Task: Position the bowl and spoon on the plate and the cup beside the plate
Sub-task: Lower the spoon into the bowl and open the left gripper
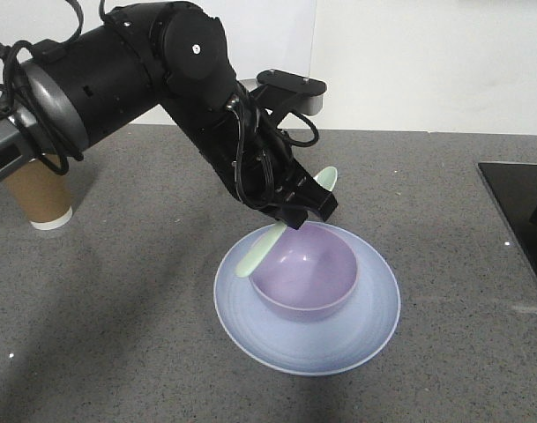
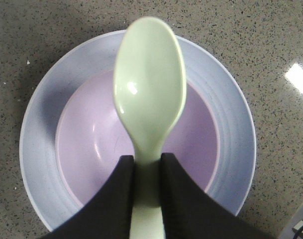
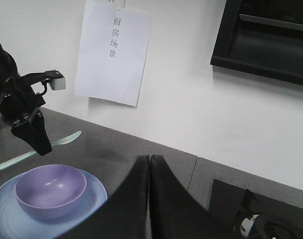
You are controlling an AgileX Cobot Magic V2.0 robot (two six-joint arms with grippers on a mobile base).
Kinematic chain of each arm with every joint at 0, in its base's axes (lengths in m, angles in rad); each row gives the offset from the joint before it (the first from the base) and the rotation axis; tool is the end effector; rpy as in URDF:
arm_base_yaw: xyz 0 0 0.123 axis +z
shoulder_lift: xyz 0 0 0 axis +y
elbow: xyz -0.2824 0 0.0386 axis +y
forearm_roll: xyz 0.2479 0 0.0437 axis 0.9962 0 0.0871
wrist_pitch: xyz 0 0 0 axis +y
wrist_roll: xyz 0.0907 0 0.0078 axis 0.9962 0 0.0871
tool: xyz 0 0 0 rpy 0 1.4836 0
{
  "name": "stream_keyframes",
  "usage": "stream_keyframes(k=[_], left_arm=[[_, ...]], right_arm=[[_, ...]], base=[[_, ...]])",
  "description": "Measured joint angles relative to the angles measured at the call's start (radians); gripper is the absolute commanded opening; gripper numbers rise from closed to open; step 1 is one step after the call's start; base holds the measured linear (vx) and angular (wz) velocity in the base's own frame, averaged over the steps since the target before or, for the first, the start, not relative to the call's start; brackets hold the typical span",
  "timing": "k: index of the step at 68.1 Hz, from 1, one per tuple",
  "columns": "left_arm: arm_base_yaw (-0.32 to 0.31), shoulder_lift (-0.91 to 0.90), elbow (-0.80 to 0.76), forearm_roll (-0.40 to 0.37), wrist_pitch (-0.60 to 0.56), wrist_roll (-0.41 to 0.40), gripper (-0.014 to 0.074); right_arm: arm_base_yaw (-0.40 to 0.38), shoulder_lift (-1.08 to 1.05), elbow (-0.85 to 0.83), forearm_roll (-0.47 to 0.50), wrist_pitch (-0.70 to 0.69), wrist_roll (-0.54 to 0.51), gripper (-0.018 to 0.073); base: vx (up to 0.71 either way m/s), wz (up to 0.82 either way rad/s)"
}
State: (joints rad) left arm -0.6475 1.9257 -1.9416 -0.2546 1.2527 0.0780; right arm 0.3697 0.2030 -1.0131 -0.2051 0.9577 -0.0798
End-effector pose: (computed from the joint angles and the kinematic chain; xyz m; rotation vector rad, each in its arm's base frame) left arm 0.3205 -0.2697 0.3417 0.9451 2.5997 -0.5115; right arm -0.0317 -0.0286 0.4228 -0.3295 1.5866 -0.0040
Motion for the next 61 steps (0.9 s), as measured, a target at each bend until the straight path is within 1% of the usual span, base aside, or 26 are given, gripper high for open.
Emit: stream_keyframes(k=[12,20,34,41,47,61], left_arm=[[0.000,0.000,0.000,0.000,0.000,-0.003,0.0083],[0.000,0.000,0.000,0.000,0.000,-0.003,0.0148],[0.000,0.000,0.000,0.000,0.000,-0.003,0.0287],[0.000,0.000,0.000,0.000,0.000,-0.004,0.0331],[0.000,0.000,0.000,0.000,0.000,-0.006,0.0347],[0.000,0.000,-0.001,0.006,0.000,-0.006,0.0347]], right_arm=[[0.000,0.000,0.000,0.000,0.001,0.000,-0.0005],[0.000,0.000,0.000,0.000,0.001,0.000,-0.0005],[0.000,0.000,0.000,0.000,0.001,0.000,-0.0005],[0.000,0.000,0.000,0.000,0.001,0.000,-0.0005],[0.000,0.000,0.000,0.000,0.001,0.000,-0.0005],[0.000,0.000,0.000,-0.003,0.001,0.012,-0.0005]], base=[[0.00,0.00],[0.00,0.00],[0.00,0.00],[0.00,0.00],[0.00,0.00],[0.00,0.00]])
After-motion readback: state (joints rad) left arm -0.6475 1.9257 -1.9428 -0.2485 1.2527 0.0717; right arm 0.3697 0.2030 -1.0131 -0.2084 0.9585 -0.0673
